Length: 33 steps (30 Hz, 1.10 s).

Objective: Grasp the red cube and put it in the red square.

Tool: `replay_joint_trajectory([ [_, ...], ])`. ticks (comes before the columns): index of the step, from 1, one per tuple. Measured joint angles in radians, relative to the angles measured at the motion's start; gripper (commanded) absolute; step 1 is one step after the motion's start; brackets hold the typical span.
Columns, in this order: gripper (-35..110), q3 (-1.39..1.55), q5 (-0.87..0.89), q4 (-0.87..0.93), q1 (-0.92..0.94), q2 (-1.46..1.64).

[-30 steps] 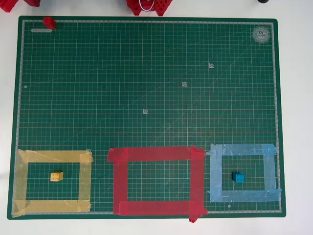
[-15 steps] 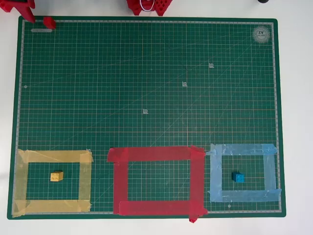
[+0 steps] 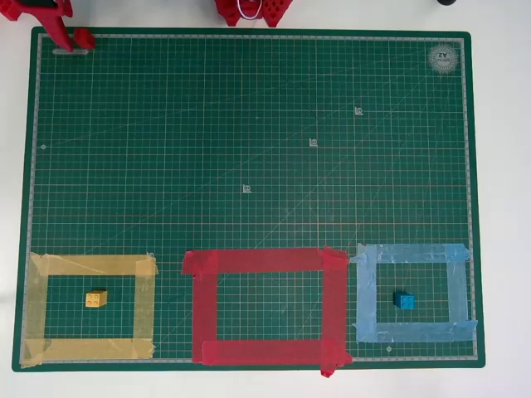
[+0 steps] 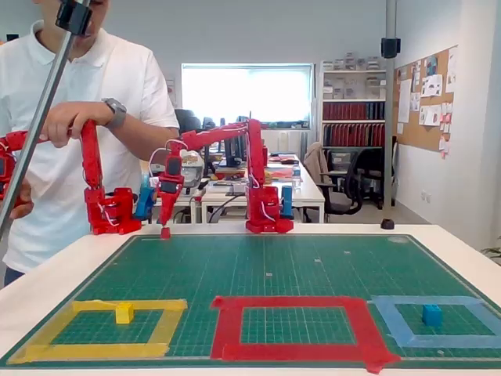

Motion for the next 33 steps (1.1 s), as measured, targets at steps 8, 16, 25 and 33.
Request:
replay_joint_trajectory([
  [8,24,0.041,0.000,0.003,0.018,0.002],
  [16,24,0.041,0.000,0.003,0.017,-0.002],
  [25,24,0.035,0.000,-0.015,0.032,-0.057],
  [33,24,0.034,0.000,-0.067,0.031,-0.078],
])
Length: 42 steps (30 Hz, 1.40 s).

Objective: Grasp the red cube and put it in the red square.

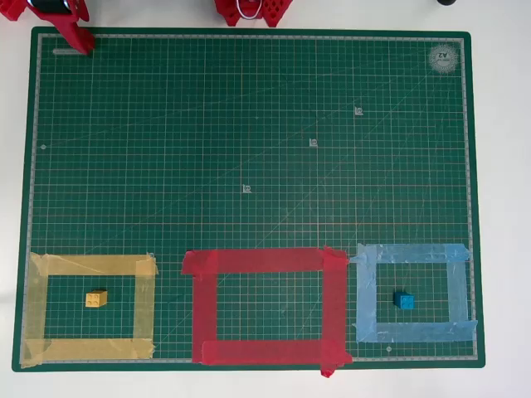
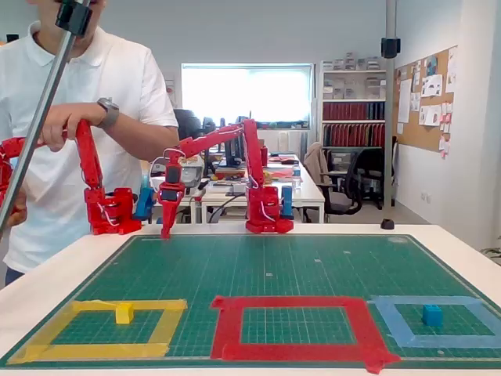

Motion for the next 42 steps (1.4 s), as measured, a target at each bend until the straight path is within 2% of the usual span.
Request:
replay_joint_trajectory([
  [42,24,0.000,0.000,-0.095,-0.049,-0.061],
])
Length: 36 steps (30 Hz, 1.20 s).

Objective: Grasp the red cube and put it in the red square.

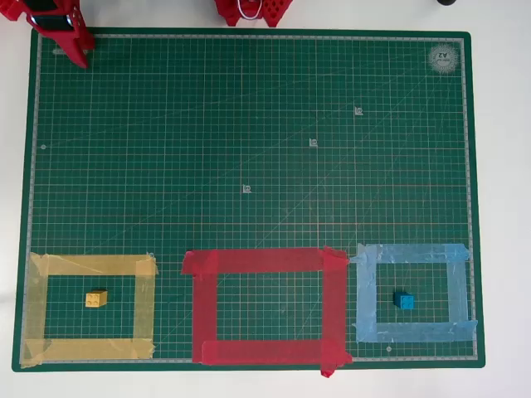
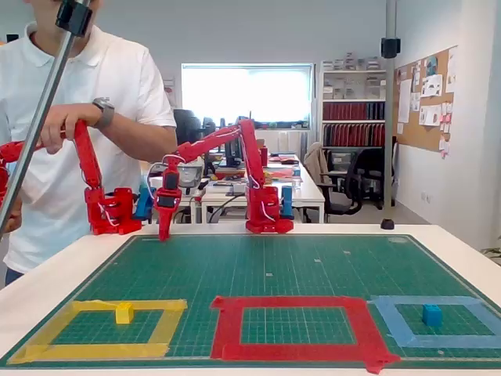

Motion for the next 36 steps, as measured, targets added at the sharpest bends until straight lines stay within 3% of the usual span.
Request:
replay_joint_trajectory([
  [8,21,0.008,0.000,0.000,-0.002,0.000],
  [10,-1,0.009,0.000,0.000,-0.002,0.000],
  [25,-1,0.018,0.000,-0.006,-0.040,0.003],
  [31,-1,-0.149,0.000,-0.029,-0.164,0.034],
  [36,-1,-0.308,0.000,-0.204,-0.336,0.025],
])
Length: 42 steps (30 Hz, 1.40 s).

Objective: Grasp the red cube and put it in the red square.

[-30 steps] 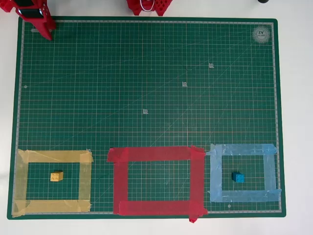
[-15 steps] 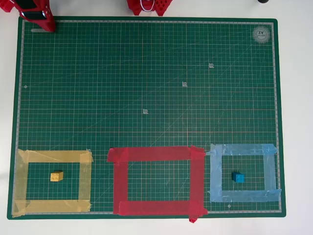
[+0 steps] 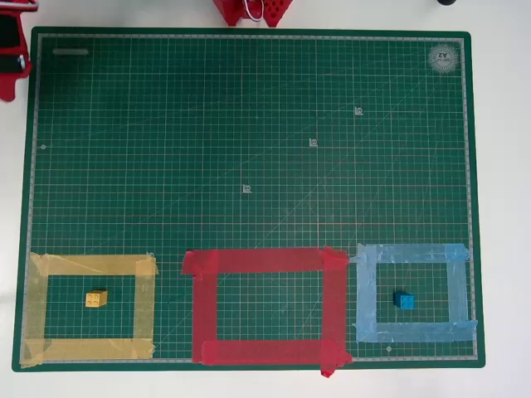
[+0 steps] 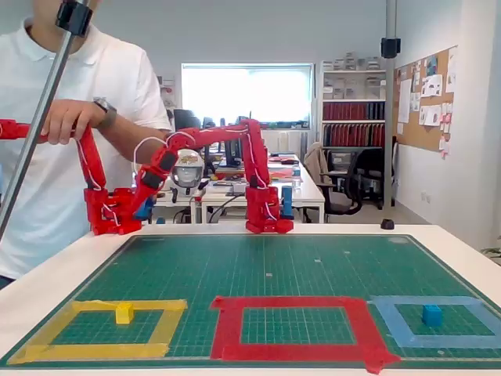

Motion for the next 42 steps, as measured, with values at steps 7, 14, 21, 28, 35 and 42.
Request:
replay_joint_trajectory([
  [7,-1,-0.368,0.014,0.086,-0.307,-0.265],
  [14,-1,-0.853,0.218,0.535,-0.684,-0.552],
  [21,-1,-1.140,0.272,0.594,-0.986,-0.793],
  [28,-1,-1.519,0.272,0.574,-1.085,-1.152],
  [35,-1,-1.572,0.275,0.446,-1.108,-1.224],
  [42,-1,-1.572,0.275,0.405,-1.092,-1.224],
])
